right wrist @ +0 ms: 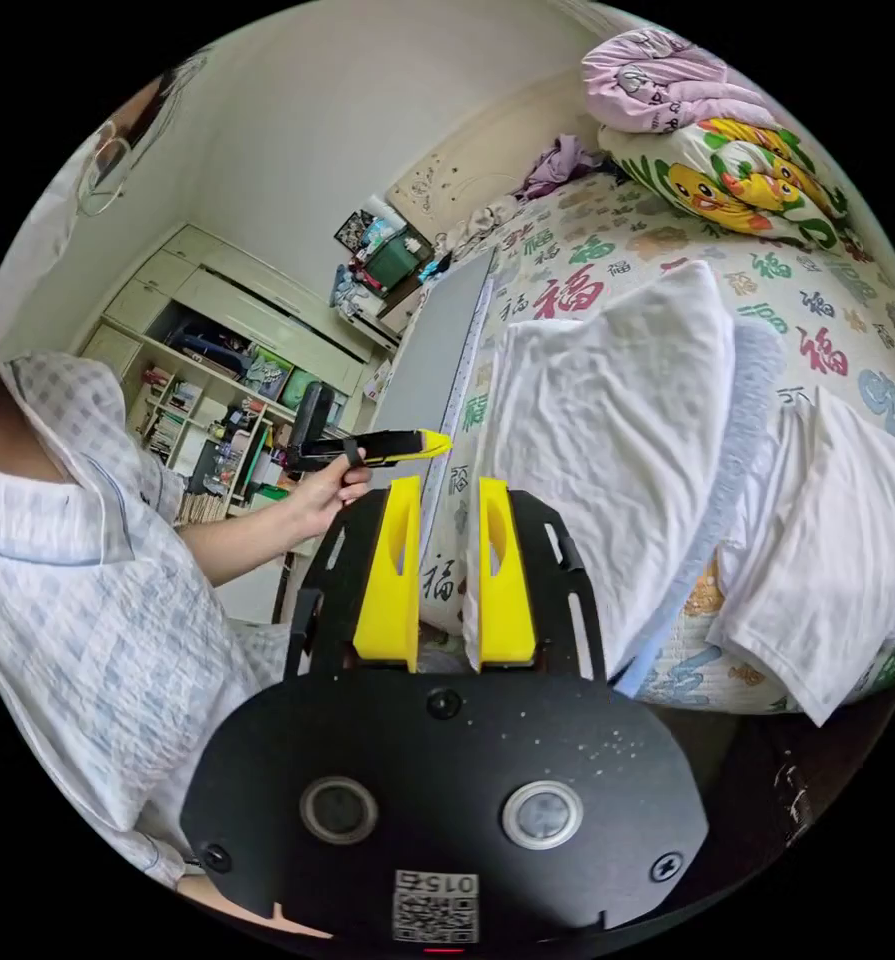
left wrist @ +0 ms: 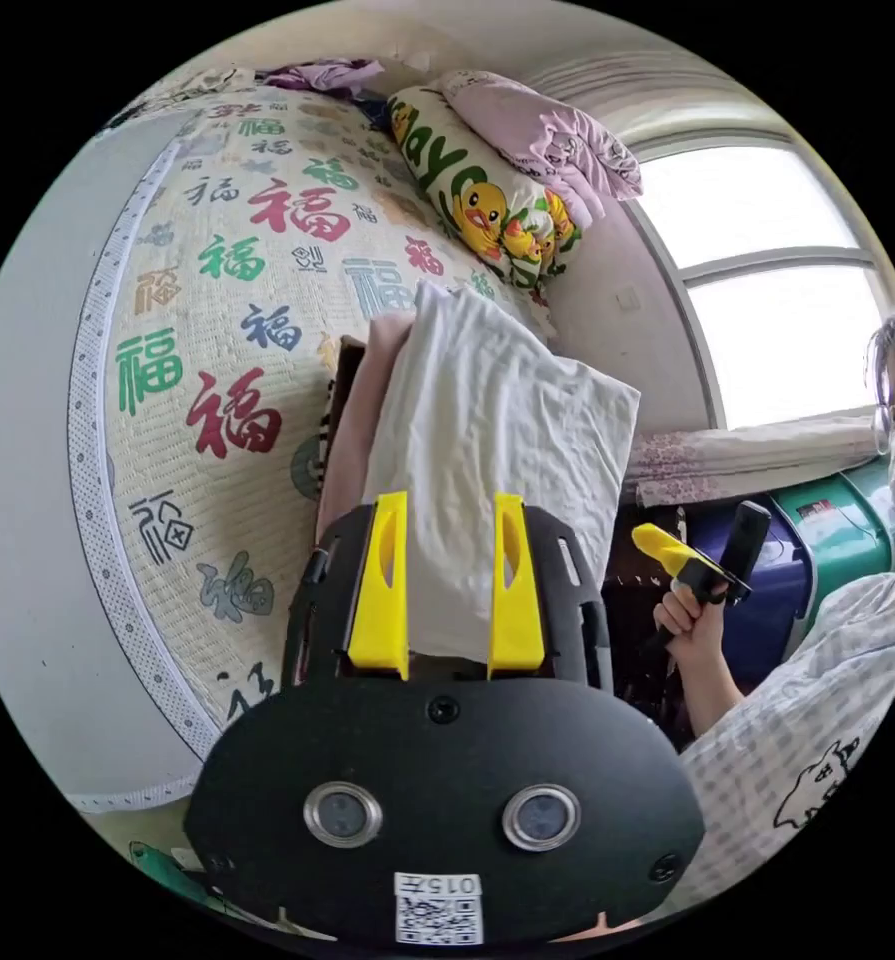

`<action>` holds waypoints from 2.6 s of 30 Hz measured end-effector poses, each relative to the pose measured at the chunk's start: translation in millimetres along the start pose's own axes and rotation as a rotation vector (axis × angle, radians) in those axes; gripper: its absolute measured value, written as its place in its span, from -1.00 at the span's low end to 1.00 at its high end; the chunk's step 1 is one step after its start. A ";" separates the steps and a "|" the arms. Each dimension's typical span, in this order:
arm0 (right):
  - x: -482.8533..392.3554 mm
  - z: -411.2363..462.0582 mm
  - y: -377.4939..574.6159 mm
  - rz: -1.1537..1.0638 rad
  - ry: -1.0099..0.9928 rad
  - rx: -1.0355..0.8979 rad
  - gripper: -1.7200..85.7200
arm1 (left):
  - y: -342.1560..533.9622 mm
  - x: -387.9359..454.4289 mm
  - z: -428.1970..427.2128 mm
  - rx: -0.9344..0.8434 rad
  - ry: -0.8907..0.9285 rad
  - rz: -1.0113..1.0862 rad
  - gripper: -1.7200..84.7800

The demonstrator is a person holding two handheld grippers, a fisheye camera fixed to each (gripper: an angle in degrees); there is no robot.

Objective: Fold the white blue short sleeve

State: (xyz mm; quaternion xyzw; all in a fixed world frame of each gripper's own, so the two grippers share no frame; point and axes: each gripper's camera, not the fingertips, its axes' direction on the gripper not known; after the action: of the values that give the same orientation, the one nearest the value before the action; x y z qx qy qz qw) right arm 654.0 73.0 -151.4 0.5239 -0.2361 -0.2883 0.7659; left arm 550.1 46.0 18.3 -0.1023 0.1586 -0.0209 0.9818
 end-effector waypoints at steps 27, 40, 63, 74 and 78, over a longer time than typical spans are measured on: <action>-64.6 110.8 -208.6 -0.001 0.318 0.001 -0.71 | 23.3 -23.5 -29.1 0.191 0.291 0.151 -0.97; -108.9 63.2 -206.6 0.034 0.571 -0.110 -0.92 | 87.1 12.0 -38.7 0.013 0.445 0.263 -0.97; -228.1 -183.9 -120.4 0.249 0.420 0.283 -0.96 | 100.5 -98.3 -154.3 0.206 0.045 0.280 -0.94; -451.1 -228.4 -122.4 0.021 0.337 0.574 -0.96 | 230.1 -218.2 -419.8 0.648 0.235 0.247 -0.97; -535.6 -181.0 -138.5 -0.023 0.277 0.570 -0.96 | 289.2 -303.0 -535.3 0.792 0.248 0.194 -0.98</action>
State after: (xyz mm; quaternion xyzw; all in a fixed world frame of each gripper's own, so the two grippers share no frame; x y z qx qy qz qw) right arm 360.4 523.3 -374.7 0.7544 -0.1948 -0.1452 0.6098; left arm 96.0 247.1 -445.8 0.3015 0.2641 0.0001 0.9161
